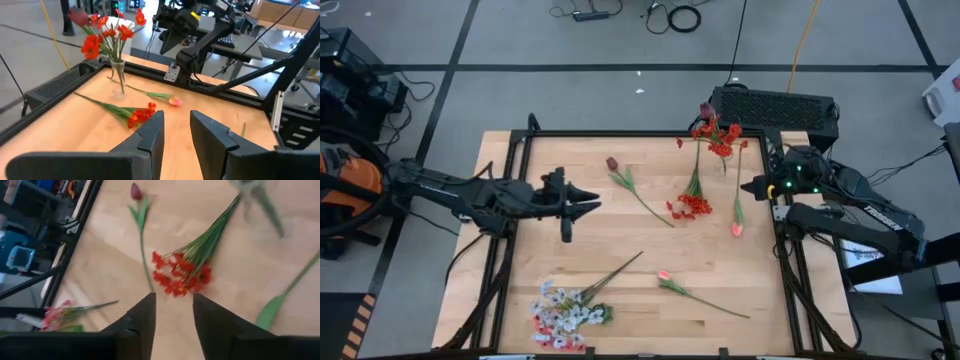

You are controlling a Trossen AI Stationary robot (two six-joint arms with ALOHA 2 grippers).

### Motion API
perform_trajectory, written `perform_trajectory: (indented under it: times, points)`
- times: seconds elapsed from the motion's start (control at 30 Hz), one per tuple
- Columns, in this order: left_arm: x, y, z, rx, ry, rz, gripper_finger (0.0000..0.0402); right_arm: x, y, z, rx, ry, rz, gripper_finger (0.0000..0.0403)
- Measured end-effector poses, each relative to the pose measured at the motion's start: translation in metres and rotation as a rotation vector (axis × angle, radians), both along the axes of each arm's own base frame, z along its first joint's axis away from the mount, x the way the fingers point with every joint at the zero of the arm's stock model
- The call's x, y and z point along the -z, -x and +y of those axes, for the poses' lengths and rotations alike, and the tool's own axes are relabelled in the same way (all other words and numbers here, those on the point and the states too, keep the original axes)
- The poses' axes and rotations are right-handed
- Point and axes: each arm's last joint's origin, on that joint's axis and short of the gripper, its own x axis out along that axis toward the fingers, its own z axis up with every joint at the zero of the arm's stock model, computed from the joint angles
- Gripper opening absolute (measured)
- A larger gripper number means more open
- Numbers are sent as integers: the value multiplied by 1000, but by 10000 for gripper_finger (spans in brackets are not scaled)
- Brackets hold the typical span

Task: Sort flowers into vase by color
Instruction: Put the bottom pink flower into the green vase

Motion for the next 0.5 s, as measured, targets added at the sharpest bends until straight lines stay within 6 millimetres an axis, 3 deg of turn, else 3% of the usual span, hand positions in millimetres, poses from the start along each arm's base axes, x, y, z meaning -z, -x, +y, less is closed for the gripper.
perform_trajectory:
  times: [0.17,0.3,0.5]
  points:
    - [10,14,-4,30,45,-10,100,-2,-14,9,-52,-45,-28,67]
    - [10,19,-9,60,48,-16,100,-5,-38,17,-125,-40,-74,15]
    - [10,21,-13,85,49,-20,100,6,-88,37,-247,-57,-45,5]
